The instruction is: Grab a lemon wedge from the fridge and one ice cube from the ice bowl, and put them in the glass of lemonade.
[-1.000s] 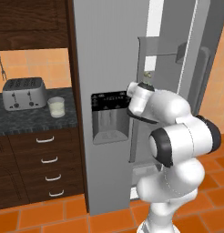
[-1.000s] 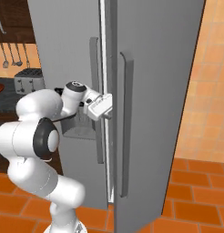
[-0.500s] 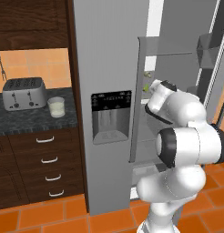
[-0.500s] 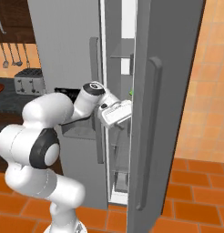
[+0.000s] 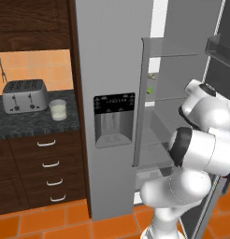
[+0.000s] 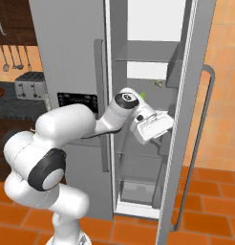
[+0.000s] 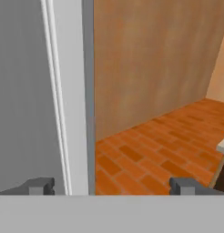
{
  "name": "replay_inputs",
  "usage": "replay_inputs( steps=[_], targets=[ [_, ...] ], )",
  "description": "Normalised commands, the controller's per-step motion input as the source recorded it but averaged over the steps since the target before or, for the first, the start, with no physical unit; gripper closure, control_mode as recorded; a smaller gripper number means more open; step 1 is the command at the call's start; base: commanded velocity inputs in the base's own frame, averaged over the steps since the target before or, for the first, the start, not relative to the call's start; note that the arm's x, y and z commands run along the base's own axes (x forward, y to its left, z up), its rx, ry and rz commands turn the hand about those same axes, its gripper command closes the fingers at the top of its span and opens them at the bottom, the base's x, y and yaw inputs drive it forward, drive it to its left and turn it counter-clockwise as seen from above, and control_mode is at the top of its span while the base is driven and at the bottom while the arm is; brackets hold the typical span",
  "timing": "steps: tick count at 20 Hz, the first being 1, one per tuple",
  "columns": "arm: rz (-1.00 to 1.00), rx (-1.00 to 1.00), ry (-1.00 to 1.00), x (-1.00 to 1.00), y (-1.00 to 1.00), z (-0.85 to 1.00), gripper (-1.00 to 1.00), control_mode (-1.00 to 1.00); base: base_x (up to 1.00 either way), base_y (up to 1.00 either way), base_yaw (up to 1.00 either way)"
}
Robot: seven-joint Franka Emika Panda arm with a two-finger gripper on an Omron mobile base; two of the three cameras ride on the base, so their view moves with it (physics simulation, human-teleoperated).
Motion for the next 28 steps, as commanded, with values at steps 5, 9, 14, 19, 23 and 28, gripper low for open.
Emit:
replay_inputs(
  steps=[5,9,14,19,23,28],
  targets=[
    [0.00,0.09,0.00,-0.26,-1.00,0.05,-1.00,-1.00,0.00,0.00,0.00],
    [0.06,0.02,0.00,-0.01,0.14,0.33,-1.00,-1.00,0.00,0.00,0.00],
    [0.18,0.00,0.05,0.00,0.63,0.53,-1.00,-1.00,0.00,0.00,0.00],
    [0.13,0.00,0.14,0.00,0.86,0.40,-1.00,-1.00,0.00,0.00,0.00],
    [0.23,0.15,0.12,0.10,0.93,-0.33,-1.00,-1.00,0.00,0.00,0.00],
    [0.45,0.55,0.13,0.17,0.41,-0.72,-1.00,-1.00,0.00,0.00,0.00]
  ],
)
